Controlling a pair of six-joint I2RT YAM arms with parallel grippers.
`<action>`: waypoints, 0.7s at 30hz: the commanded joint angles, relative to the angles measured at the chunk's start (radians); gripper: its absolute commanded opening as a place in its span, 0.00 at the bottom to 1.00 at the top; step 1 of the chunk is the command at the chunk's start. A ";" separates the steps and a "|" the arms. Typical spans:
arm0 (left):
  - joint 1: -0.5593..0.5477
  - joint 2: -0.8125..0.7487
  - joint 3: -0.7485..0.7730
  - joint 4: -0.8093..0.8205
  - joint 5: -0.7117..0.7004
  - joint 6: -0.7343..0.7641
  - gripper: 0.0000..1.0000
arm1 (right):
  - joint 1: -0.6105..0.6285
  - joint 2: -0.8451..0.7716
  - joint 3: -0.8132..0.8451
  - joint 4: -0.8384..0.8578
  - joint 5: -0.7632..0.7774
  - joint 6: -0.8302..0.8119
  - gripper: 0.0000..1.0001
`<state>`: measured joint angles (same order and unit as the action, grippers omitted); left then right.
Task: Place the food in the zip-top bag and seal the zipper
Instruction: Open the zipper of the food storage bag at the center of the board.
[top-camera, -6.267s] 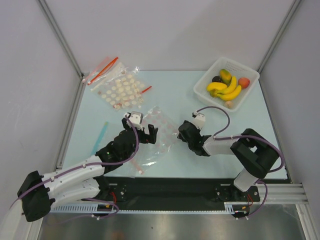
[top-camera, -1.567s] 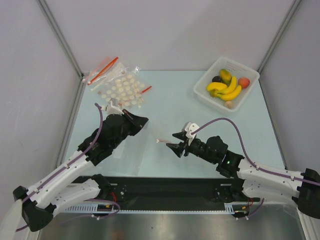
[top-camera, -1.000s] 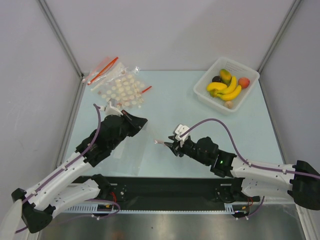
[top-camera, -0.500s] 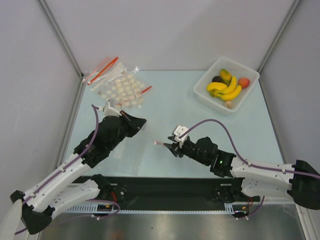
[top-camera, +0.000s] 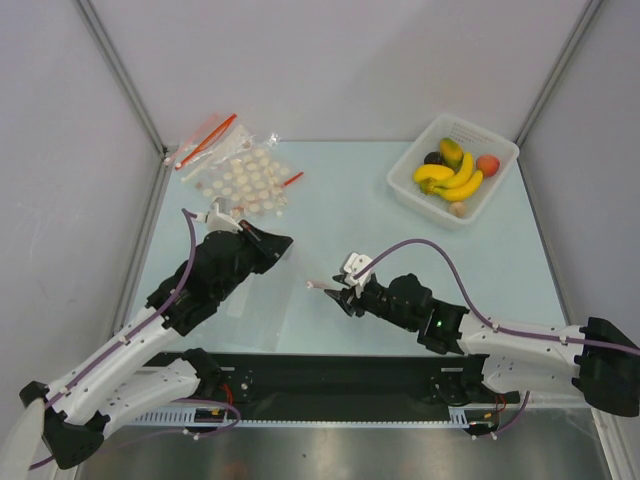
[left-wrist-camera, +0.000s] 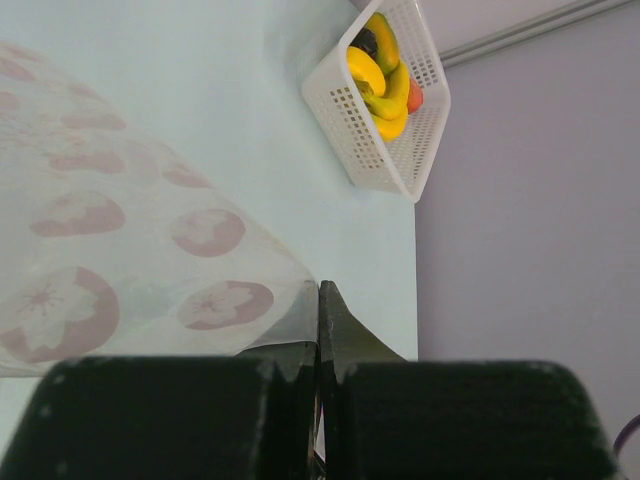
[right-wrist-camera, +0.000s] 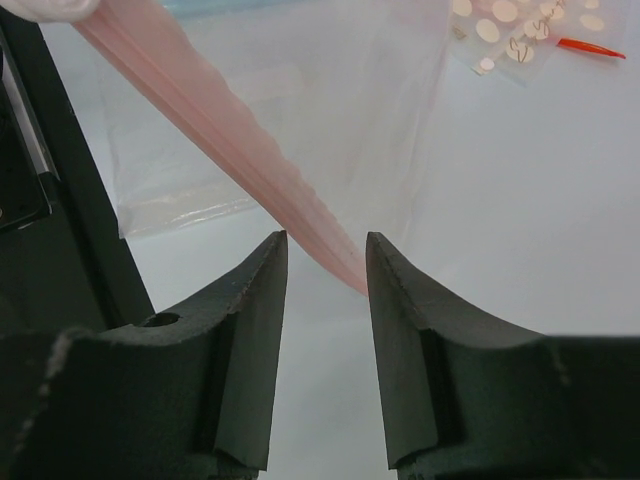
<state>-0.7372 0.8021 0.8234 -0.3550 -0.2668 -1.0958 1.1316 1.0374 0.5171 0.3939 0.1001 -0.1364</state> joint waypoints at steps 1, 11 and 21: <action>0.004 -0.006 0.042 0.021 0.014 0.019 0.01 | 0.010 0.024 0.050 0.042 0.012 -0.019 0.42; 0.004 0.006 0.040 0.031 0.043 0.022 0.01 | 0.010 0.055 0.069 0.062 0.098 -0.003 0.28; 0.004 0.062 0.037 0.044 0.063 0.017 0.01 | 0.011 0.047 0.081 0.062 0.072 0.032 0.04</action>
<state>-0.7372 0.8478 0.8238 -0.3485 -0.2226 -1.0908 1.1362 1.0924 0.5507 0.4023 0.1745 -0.1234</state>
